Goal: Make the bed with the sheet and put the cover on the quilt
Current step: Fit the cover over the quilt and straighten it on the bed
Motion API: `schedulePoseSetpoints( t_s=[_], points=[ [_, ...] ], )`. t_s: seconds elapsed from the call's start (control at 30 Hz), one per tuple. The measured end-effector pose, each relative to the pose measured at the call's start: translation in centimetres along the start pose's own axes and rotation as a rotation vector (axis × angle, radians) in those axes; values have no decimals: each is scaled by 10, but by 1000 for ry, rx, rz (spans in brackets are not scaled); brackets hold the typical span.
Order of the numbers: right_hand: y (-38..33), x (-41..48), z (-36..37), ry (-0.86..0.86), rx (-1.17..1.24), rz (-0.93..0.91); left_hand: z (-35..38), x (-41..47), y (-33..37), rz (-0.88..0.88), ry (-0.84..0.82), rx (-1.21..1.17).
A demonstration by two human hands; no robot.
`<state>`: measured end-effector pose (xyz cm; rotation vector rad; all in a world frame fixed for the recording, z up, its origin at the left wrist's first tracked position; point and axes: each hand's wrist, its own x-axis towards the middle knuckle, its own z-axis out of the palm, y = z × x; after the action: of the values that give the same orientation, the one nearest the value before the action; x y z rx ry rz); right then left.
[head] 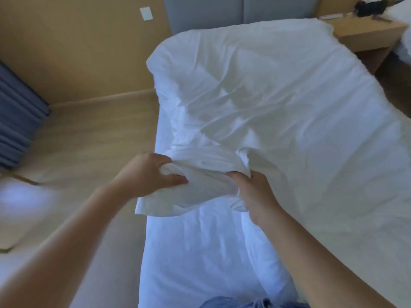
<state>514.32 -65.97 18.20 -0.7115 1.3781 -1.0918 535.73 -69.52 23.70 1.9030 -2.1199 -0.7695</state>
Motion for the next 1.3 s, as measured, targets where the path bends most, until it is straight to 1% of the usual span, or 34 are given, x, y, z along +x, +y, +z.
schedulePoseSetpoints(
  t_s=[0.07,0.13,0.17,0.2,0.23,0.27,0.3,0.37,0.43,0.47,0.5,0.53,0.6,0.63,0.67,0.7,0.73,0.77,0.8,0.83,0.9,0.93,0.97,1.0,1.03,1.07,1.1,1.13,1.17,1.2,1.23,1.3],
  points=[
    [8,-19,24,-172,-58,45,-9,-37,-27,-60,-5,235],
    [19,-39,44,-414,-142,83,-8,-74,-57,-91,-67,435],
    [24,-49,52,-547,-183,113,-4,-94,-74,-79,-85,502],
    [30,-57,60,-645,-203,154,-1,-113,-92,-39,-94,577],
    [35,-63,68,-700,-187,203,0,-132,-111,51,-61,682],
    [43,-67,74,-698,-146,260,1,-153,-130,80,-5,705],
    [50,-70,81,-657,-90,326,1,-173,-151,100,47,706],
    [78,-75,91,-567,-63,460,18,-208,-206,82,84,647],
    [108,-88,97,-562,-221,519,51,-232,-246,-80,76,608],
    [121,-95,99,-576,-317,519,80,-240,-263,-162,126,577],
    [133,-100,101,-587,-389,509,107,-243,-268,-278,191,509],
    [141,-104,103,-584,-438,505,136,-243,-267,-447,247,359],
    [158,-99,108,-560,-495,480,191,-237,-261,-903,432,-37],
    [165,-95,109,-546,-511,477,210,-231,-252,-1130,515,-381],
    [171,-90,110,-535,-519,487,224,-224,-243,-1285,651,-830],
    [176,-87,110,-536,-529,505,232,-216,-233,-1334,773,-1304],
    [181,-86,109,-554,-542,537,237,-209,-225,-1296,882,-1734],
    [186,-86,107,-584,-567,577,238,-202,-219,-1234,1005,-2024],
    [187,-88,106,-609,-593,610,242,-192,-219,-1239,1110,-2127],
    [190,-87,103,-620,-611,641,239,-182,-219,-1297,1156,-2107],
    [195,-81,99,-576,-600,668,224,-164,-219,-1366,1115,-2009],
    [195,-78,99,-532,-558,672,215,-154,-222,-1367,1174,-1998],
    [196,-72,98,-490,-499,677,206,-148,-225,-1323,1223,-1976],
    [197,-67,101,-450,-442,689,198,-145,-230,-1217,1252,-2034],
    [199,-64,105,-433,-396,694,188,-144,-231,-1075,1250,-2081],
    [200,-64,109,-427,-379,677,181,-143,-232,-942,1236,-2126],
    [201,-66,112,-433,-412,647,176,-143,-234,-888,1166,-2131],
    [201,-67,115,-431,-457,622,178,-143,-238,-946,1050,-2057],
    [199,-68,118,-427,-487,611,183,-143,-243,-1061,959,-1970],
    [195,-67,121,-417,-491,604,186,-144,-246,-1152,931,-1933],
    [188,-63,125,-412,-456,617,188,-144,-248,-1182,927,-1926],
    [173,-48,135,-452,-363,669,188,-144,-245,-1128,941,-1995]
  ],
)
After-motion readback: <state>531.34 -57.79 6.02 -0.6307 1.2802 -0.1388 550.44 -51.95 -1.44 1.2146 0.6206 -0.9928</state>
